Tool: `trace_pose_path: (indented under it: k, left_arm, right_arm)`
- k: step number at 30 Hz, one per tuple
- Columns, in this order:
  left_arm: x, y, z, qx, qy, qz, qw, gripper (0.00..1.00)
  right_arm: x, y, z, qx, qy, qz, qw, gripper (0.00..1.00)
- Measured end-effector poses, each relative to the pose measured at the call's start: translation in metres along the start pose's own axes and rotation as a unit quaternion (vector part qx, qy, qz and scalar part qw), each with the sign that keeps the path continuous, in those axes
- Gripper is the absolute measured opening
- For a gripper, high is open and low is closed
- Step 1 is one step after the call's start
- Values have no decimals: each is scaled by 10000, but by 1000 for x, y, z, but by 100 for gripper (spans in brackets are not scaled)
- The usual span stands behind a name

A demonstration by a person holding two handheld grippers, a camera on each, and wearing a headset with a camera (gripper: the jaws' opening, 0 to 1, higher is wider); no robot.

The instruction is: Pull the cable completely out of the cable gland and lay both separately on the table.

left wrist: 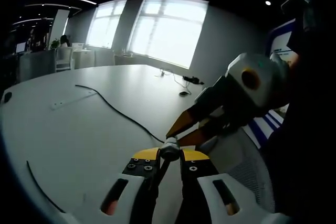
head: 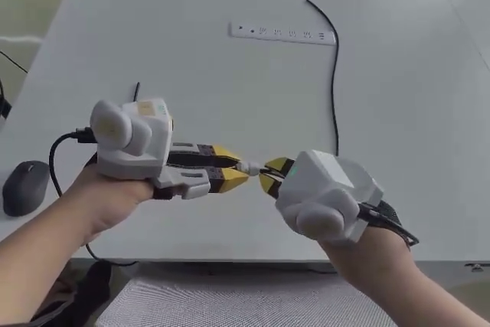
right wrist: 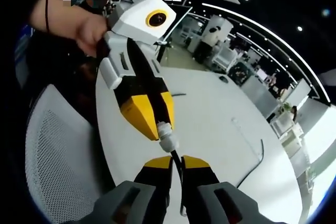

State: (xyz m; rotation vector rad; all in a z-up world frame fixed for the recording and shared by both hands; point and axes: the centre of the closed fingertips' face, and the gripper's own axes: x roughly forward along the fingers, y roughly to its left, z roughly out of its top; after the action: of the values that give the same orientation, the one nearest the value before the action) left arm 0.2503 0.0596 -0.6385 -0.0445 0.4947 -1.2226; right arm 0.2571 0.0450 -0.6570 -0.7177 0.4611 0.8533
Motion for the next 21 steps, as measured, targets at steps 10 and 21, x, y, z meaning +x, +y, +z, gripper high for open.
trace_pose_path:
  k: [10,21]
  left_arm:
    - [1,2,2,35,-37,21,10000,15]
    - [0,3,2,12,-76,35,10000,15]
  right_arm:
    - [1,-9,-7,544,43,-99,9985,0]
    - [2,-13,-25,1314,143,-125,9911,0]
